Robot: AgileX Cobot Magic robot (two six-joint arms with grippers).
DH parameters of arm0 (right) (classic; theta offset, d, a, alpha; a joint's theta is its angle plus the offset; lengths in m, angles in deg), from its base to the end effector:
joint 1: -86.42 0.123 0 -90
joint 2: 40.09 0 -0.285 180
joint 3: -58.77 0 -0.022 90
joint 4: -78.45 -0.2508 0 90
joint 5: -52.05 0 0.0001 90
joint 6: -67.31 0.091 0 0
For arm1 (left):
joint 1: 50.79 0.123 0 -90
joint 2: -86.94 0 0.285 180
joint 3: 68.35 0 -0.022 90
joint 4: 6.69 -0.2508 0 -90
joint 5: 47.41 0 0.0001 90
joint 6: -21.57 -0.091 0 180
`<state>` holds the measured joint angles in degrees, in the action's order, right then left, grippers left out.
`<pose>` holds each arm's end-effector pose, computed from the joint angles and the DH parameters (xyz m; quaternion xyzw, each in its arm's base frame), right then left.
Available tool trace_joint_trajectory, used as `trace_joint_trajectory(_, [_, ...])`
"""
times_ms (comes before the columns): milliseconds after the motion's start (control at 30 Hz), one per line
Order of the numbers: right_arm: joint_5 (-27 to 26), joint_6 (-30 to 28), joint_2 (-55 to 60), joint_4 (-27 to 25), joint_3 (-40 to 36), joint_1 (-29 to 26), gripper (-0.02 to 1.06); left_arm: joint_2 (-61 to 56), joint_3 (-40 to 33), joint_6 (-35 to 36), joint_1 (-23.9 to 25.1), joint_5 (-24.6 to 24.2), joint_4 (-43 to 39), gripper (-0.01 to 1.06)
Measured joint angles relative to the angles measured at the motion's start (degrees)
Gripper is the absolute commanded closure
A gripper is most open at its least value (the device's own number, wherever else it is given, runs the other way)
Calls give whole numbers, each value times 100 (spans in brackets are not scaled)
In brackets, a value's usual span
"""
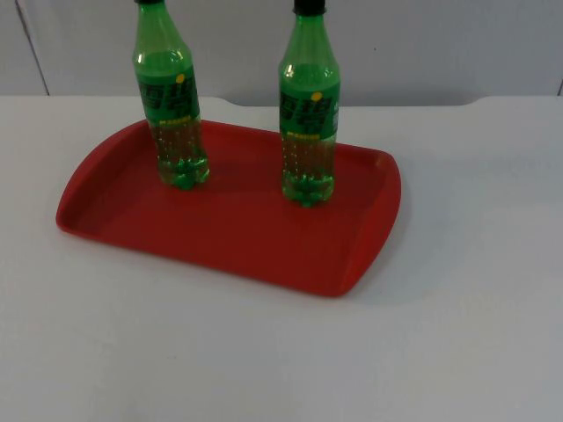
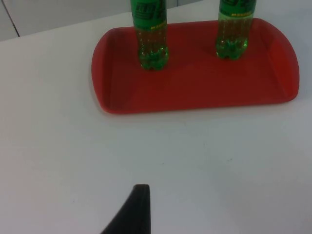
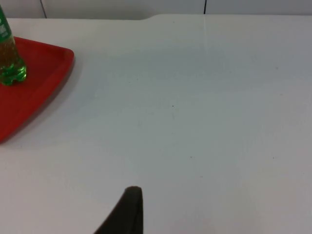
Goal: Place the bottle upright on the tray.
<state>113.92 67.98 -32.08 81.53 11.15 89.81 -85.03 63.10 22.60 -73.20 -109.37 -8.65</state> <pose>-0.0068 -0.0047 0.2804 -0.0188 0.8544 -0.0084 0.5192 -0.0037 0.0045 0.2758 0.1586 0.8447 -0.0871 0.5037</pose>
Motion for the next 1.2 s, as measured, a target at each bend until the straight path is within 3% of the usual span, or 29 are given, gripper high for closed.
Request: trace_joint_trajectory(1200, [0,-16,0,0,0,0,-1,0,0,0,0,0,0,0])
